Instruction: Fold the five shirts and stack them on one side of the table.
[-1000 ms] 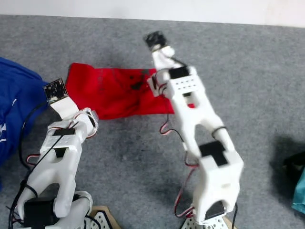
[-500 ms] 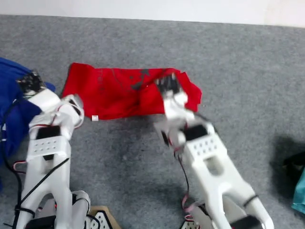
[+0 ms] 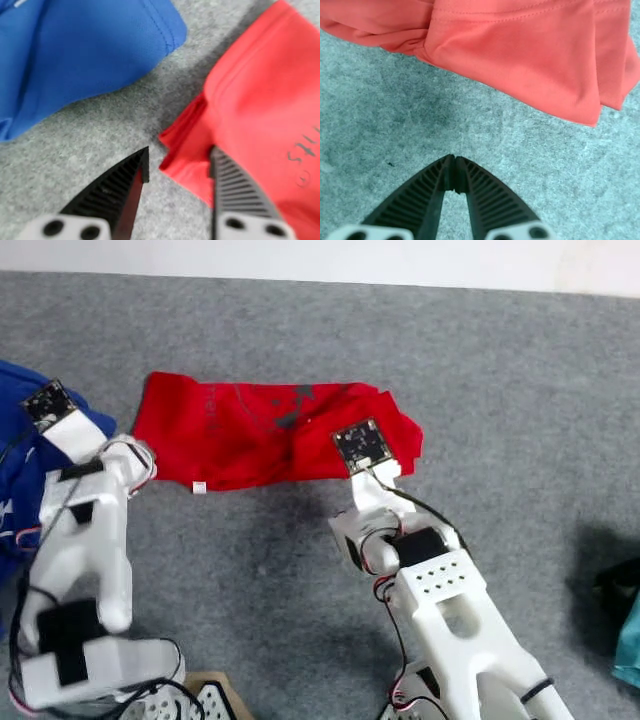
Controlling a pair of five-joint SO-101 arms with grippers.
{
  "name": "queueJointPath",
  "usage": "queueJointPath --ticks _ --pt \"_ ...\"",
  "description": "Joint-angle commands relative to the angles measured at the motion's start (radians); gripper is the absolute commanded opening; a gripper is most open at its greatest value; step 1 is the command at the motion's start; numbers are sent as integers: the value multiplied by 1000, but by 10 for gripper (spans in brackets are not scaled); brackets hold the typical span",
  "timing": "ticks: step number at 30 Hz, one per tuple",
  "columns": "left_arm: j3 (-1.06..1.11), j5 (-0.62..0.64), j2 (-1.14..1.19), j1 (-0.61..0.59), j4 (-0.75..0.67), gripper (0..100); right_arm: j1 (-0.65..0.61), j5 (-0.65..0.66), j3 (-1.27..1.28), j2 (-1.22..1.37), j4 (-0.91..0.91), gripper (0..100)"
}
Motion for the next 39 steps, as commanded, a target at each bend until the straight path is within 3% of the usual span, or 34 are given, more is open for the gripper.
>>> queueJointPath --ticks 1,12,15,19,22,36,39 --pt "-157 84 105 -4 104 361 -10 15 -2 -33 -21 13" --pt "-403 92 395 -16 143 380 -8 14 -2 -31 -24 13" --pt "-430 91 441 -15 144 329 -8 14 -1 -31 -41 13" --pt "-427 91 424 -12 153 226 -7 14 -1 -31 -42 13" --pt "-433 89 390 -10 239 174 -7 14 -1 -31 -42 13" --pt "-414 32 341 47 273 153 -7 15 -1 -31 -39 13" --pt "-417 31 334 70 272 104 -7 15 -1 -31 -39 13"
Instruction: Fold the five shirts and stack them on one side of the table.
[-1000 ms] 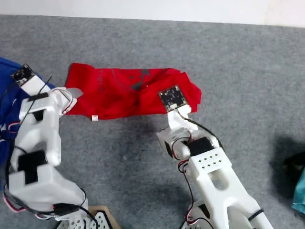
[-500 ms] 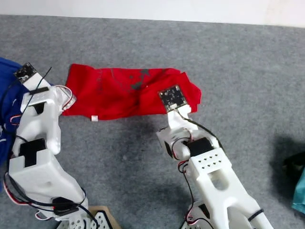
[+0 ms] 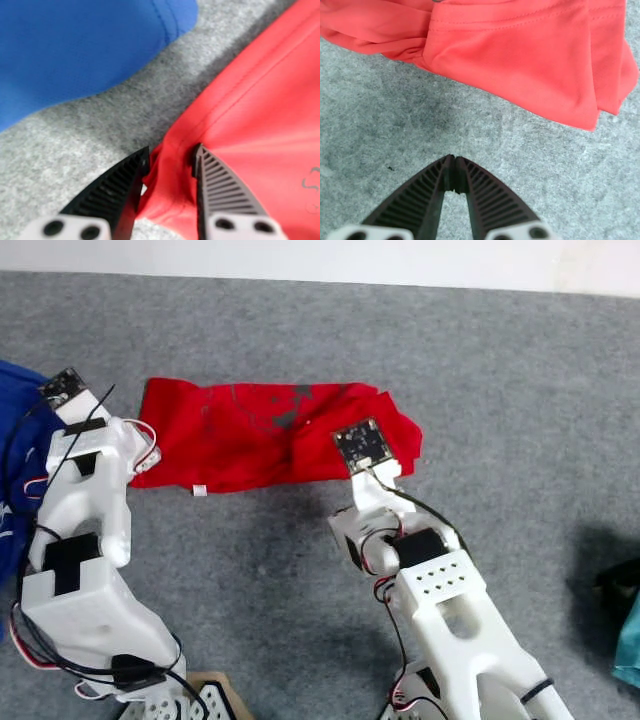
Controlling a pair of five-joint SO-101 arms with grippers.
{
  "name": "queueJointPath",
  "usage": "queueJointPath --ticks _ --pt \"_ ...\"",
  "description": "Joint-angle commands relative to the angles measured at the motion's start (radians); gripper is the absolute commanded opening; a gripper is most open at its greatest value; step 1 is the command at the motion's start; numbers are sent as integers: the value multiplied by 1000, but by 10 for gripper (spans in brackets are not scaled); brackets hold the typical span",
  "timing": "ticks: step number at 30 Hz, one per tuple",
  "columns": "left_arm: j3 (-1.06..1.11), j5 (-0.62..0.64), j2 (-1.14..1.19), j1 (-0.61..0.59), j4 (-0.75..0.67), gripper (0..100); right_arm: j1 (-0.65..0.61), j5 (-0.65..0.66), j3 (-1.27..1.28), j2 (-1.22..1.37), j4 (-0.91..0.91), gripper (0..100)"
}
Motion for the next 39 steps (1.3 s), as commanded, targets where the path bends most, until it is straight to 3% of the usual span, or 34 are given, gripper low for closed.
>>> queueJointPath --ticks 1,3,12,18,25,34,39 --pt "-16 -11 -58 56 6 67 -7 14 -7 -28 -18 13" --pt "-54 -17 -58 64 8 1 -5 12 12 -38 -18 13" --pt "-237 -40 -58 197 75 6 28 6 27 -41 21 9" --pt "-392 -41 -58 367 130 6 197 -126 24 -48 19 9" --pt "-515 -40 -48 636 130 6 407 -287 81 -228 15 9" --pt "-550 -43 -44 891 57 7 423 -287 223 -478 15 9" --pt "-578 -44 58 960 46 7 418 -264 265 -567 15 12"
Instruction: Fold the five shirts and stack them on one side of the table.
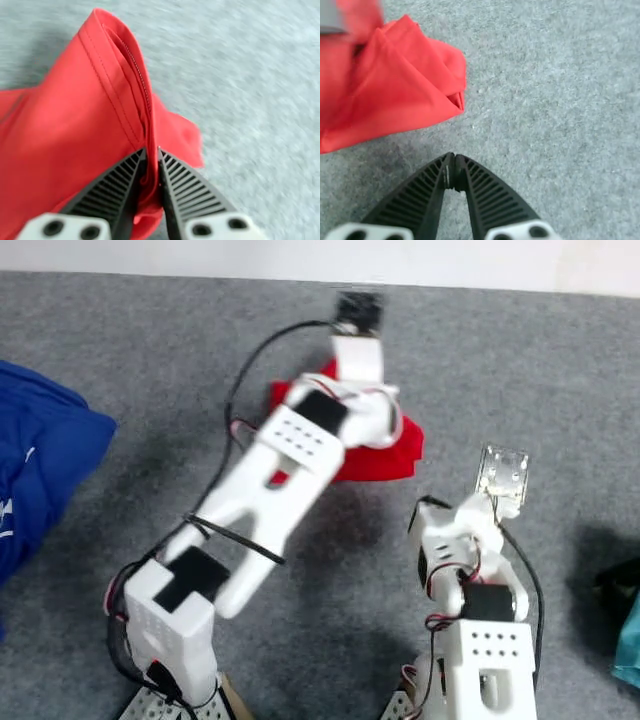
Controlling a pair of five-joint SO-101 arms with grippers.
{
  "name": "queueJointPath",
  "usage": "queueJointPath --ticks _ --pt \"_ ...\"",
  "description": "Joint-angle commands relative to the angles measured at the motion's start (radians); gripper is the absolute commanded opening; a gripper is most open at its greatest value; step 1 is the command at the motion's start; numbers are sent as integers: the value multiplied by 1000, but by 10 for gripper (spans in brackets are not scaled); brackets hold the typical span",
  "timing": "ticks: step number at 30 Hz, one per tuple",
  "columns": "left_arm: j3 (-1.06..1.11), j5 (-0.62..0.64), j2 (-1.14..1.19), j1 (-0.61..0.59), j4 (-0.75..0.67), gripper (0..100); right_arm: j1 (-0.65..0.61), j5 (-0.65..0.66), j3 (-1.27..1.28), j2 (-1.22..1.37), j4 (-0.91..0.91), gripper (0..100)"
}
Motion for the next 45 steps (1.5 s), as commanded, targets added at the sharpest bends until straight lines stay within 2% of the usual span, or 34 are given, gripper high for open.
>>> queueJointPath --ticks 1,5,9,12,15,19,22,26,30,32,37,39,45 --pt "-74 -11 76 53 -48 7 7 29 13 -81 1 12" --pt "-147 -12 197 51 -52 43 5 46 24 -97 1 12" --pt "-266 -5 234 59 117 295 -15 49 24 -96 1 13" --pt "-326 -3 231 61 187 466 -36 51 25 -96 2 13" --pt "-371 -3 225 61 236 525 -38 51 27 -96 2 13" --pt "-519 -5 225 51 394 518 -38 51 27 -96 1 13" --pt "-671 -5 225 1 551 518 -33 44 27 -96 -1 13" --pt "-837 34 226 -159 715 517 -36 48 15 -91 7 13" --pt "-866 132 234 -282 810 504 -39 43 -58 -81 65 29" --pt "-823 146 234 -289 819 437 -41 41 -128 -22 81 34" --pt "-693 144 236 -285 813 143 -58 41 -343 298 102 34" --pt "-651 141 236 -286 779 59 -62 41 -415 429 91 34" --pt "-414 61 236 -223 597 50 -64 41 -481 710 -208 33"
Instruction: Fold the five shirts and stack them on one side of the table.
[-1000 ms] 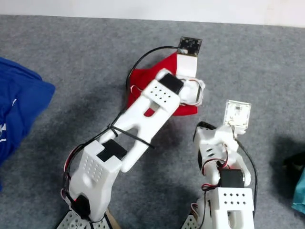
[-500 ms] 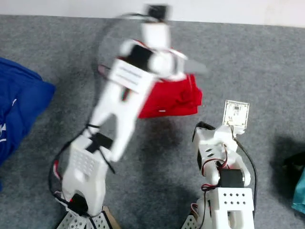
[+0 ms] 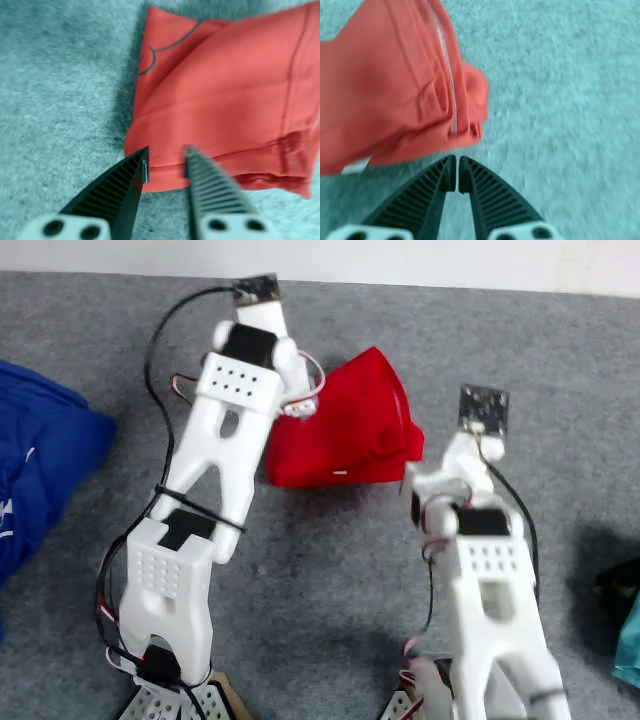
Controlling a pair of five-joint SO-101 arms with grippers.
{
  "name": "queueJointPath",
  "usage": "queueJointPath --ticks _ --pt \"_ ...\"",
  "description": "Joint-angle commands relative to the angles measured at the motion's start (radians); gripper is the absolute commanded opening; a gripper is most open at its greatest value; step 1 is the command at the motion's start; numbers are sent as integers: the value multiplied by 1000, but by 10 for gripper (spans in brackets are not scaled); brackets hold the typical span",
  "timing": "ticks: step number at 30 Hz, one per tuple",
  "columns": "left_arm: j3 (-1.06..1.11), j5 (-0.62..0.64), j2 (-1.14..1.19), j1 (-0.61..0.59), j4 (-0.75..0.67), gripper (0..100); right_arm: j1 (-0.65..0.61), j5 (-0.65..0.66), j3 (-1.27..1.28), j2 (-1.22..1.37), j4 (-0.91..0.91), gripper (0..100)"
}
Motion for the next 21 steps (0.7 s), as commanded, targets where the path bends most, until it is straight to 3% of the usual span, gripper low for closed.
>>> queueJointPath --ticks 1,8,16,21 --pt "163 -37 -13 73 -164 50 -13 3 -71 183 -246 33" --pt "280 -37 -15 137 -307 50 -13 3 -77 294 -441 33" --pt "346 -32 -16 200 -315 50 -31 3 -77 294 -492 33" --pt "390 -32 -19 268 -315 50 -110 5 -76 302 -490 33"
